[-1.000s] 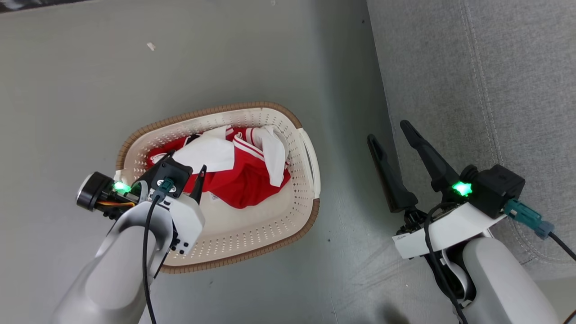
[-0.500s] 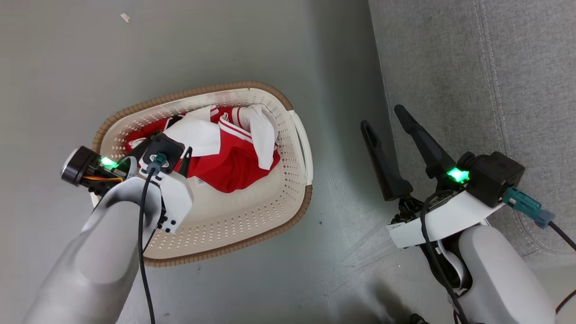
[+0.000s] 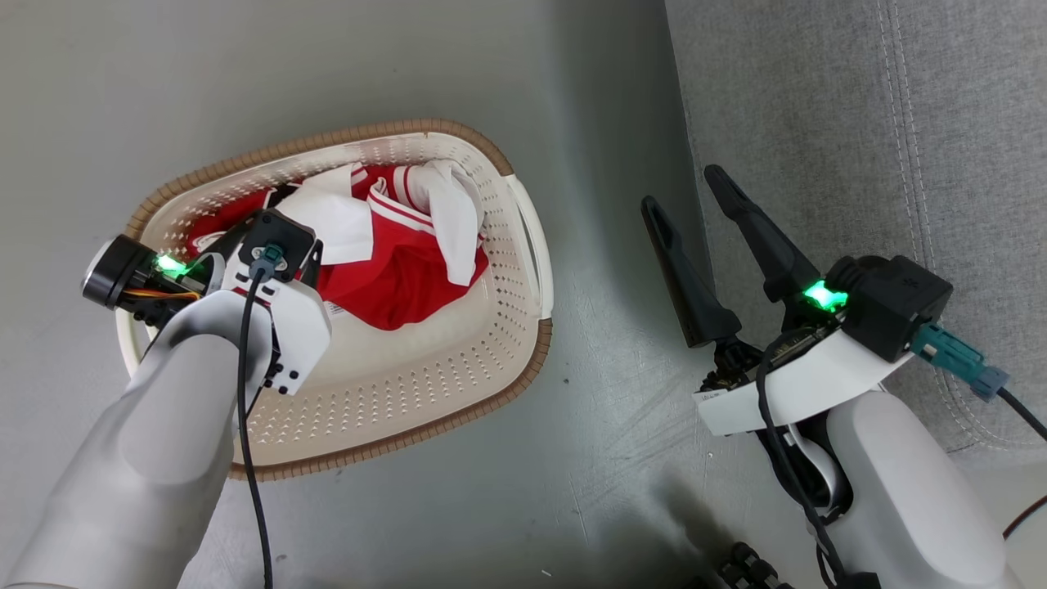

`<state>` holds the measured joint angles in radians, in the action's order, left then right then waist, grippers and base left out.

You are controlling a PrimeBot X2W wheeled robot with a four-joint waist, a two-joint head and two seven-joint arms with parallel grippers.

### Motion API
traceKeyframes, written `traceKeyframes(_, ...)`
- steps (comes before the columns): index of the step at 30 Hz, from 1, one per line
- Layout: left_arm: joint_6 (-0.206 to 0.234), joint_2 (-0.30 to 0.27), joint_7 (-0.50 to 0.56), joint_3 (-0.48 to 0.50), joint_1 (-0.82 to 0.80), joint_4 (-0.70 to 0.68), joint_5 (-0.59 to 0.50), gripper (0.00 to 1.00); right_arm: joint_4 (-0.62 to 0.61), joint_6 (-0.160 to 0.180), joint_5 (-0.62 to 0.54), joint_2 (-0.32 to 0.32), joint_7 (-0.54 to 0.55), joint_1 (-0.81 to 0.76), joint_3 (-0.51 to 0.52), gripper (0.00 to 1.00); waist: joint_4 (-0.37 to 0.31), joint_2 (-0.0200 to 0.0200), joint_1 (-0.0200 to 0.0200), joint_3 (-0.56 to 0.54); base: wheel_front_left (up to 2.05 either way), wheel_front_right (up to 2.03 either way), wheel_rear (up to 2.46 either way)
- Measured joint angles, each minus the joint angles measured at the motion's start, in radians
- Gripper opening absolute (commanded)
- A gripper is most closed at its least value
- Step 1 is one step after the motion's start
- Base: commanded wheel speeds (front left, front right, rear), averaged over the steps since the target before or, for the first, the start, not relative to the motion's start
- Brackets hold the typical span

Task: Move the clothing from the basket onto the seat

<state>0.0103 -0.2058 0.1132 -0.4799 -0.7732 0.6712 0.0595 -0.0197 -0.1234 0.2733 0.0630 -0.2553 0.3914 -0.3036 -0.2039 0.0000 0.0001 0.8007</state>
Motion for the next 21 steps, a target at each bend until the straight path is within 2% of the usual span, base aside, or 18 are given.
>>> traceKeyframes(21, 0.000, -0.026, 0.019, 0.004, -0.067, 0.069, -0.008, 1.00, -0.014, 0.000, 0.024, -0.005, 0.000, 0.032, -0.025, 1.00, -0.040, 0.0000, 0.0000, 0.078, 0.00, 0.00, 0.00)
